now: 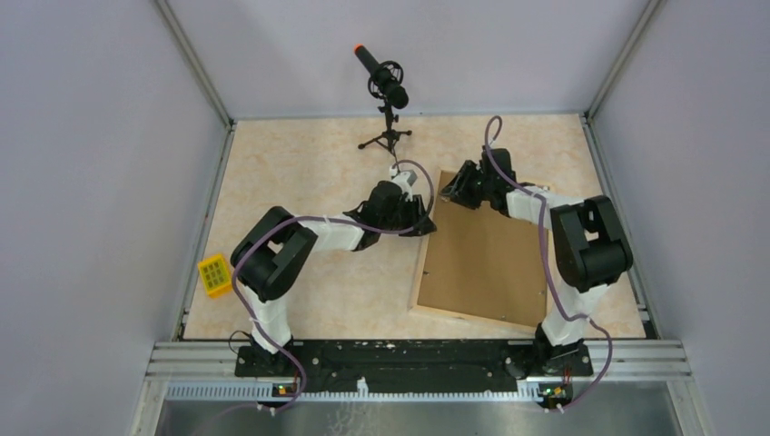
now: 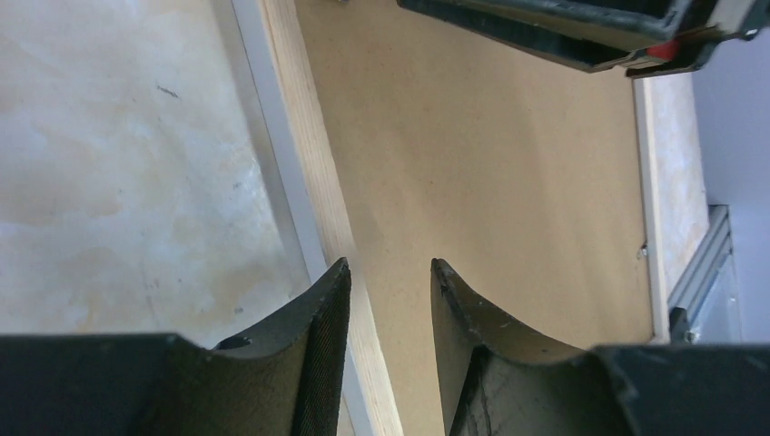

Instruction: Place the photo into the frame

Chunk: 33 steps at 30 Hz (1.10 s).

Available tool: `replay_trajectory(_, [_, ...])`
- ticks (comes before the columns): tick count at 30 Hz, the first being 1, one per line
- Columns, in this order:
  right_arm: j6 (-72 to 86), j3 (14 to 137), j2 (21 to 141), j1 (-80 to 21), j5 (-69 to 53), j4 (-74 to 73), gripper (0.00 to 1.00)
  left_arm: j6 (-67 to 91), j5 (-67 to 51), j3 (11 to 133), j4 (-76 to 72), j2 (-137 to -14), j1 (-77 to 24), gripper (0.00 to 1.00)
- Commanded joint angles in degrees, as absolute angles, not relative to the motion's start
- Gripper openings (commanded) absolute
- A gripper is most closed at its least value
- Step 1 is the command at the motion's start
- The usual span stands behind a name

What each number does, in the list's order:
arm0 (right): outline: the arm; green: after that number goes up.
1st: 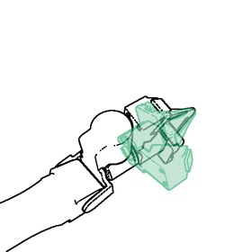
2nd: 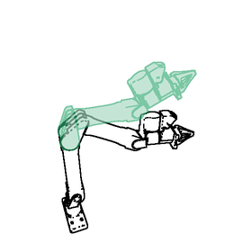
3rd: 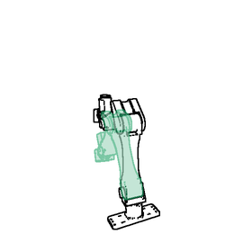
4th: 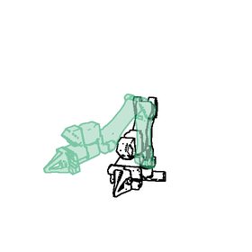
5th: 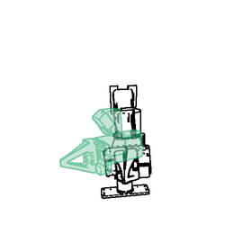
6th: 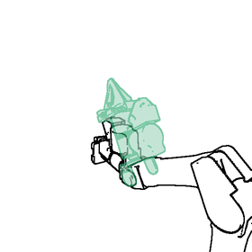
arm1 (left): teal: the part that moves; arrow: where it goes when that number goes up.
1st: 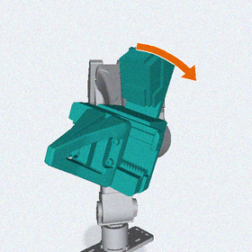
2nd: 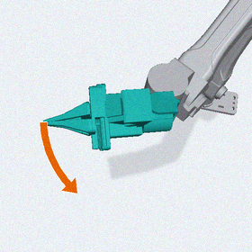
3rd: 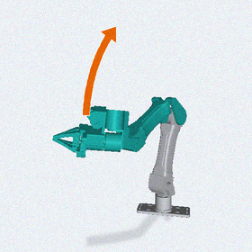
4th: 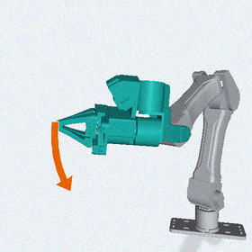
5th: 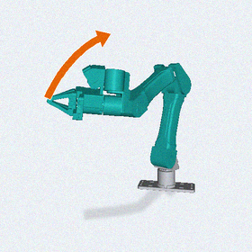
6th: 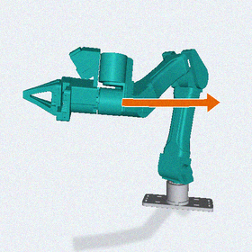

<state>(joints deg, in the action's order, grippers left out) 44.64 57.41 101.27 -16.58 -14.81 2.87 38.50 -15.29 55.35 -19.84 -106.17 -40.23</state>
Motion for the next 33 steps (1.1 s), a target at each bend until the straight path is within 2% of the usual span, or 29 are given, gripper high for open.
replay_trajectory(1, [42.0,60.5,102.5,-16.2,-17.2,8.4,0.41,34.2,-13.4,58.9,-16.9,-109.6,-40.2,0.43])
replay_trajectory(11, [35.2,63.5,109.0,-14.9,-17.8,8.8,0.4,32.1,-12.0,58.0,-18.7,-112.0,-39.9,0.37])
replay_trajectory(18, [34.3,65.0,112.9,-14.9,-19.4,8.6,0.34,33.2,-11.5,55.3,-20.8,-112.2,-39.7,0.34])
replay_trajectory(26, [38.0,59.0,111.3,-15.0,-23.0,13.6,0.3,33.9,-11.9,55.1,-21.3,-112.9,-39.6,0.34])
replay_trajectory(33, [40.9,55.2,108.1,-15.1,-21.5,15.6,0.3,34.0,-11.7,55.2,-21.3,-113.1,-39.5,0.33])
